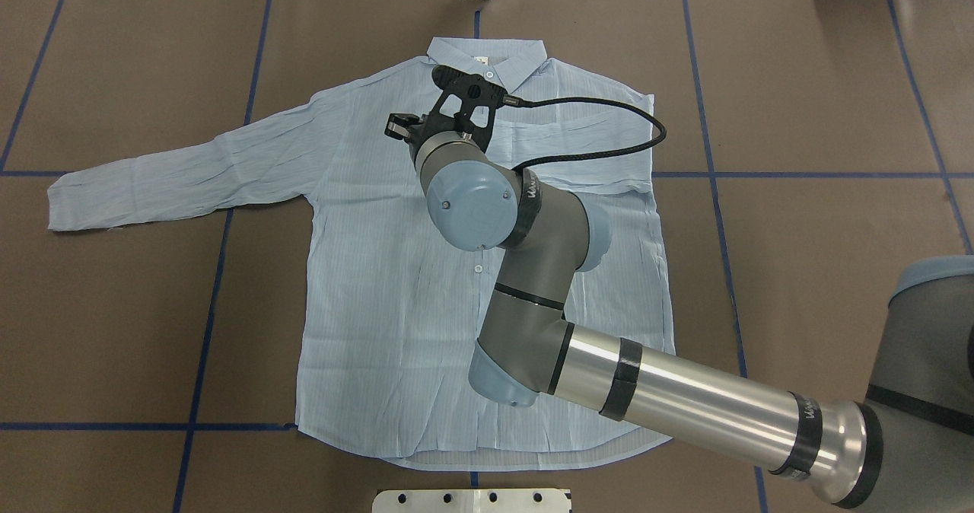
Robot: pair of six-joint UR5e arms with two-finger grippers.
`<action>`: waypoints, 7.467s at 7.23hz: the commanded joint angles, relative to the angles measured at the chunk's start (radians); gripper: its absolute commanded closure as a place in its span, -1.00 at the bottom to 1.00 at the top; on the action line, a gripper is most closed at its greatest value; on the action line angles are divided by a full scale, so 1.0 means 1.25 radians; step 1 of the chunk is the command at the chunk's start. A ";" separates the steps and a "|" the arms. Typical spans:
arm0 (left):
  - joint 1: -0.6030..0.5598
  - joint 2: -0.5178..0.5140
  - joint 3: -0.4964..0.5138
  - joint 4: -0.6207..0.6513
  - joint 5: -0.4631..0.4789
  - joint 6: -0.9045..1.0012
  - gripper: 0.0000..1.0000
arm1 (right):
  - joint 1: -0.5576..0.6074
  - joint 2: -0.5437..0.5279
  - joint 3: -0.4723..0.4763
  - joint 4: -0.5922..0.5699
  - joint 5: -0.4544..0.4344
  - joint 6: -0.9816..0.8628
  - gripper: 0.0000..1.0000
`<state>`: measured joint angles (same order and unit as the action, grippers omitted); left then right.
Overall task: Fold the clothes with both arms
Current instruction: 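Lift the cuff with the right gripper and lay the sleeve across the shirt front, then release and raise the right gripper while the left gripper approaches the other cuff, then lower the left gripper onto the sleeve cuff nearest it and grasp it, then lift the cuff with the left gripper and lay the sleeve across the shirt front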
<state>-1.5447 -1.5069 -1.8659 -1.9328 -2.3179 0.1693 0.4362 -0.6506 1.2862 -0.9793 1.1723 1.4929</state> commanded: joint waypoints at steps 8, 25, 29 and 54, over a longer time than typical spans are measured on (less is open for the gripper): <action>0.005 -0.003 0.008 -0.061 -0.001 -0.007 -1.00 | 0.241 0.072 0.041 -0.345 0.404 -0.132 -1.00; 0.464 0.008 0.464 -0.823 0.306 -0.738 -0.64 | 0.698 -0.575 0.401 -0.333 0.884 -0.803 -1.00; 0.465 0.005 0.470 -0.823 0.307 -0.738 -0.53 | 0.698 -0.575 0.402 -0.333 0.884 -0.799 -1.00; 0.596 -0.594 0.270 -0.340 0.282 -1.166 1.00 | 0.697 -0.568 0.401 -0.333 0.881 -0.794 -1.00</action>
<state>-0.9108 -2.1192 -1.5483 -2.4411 -2.0608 -1.1756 1.3073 -1.3642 1.7888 -1.3960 2.2746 0.5001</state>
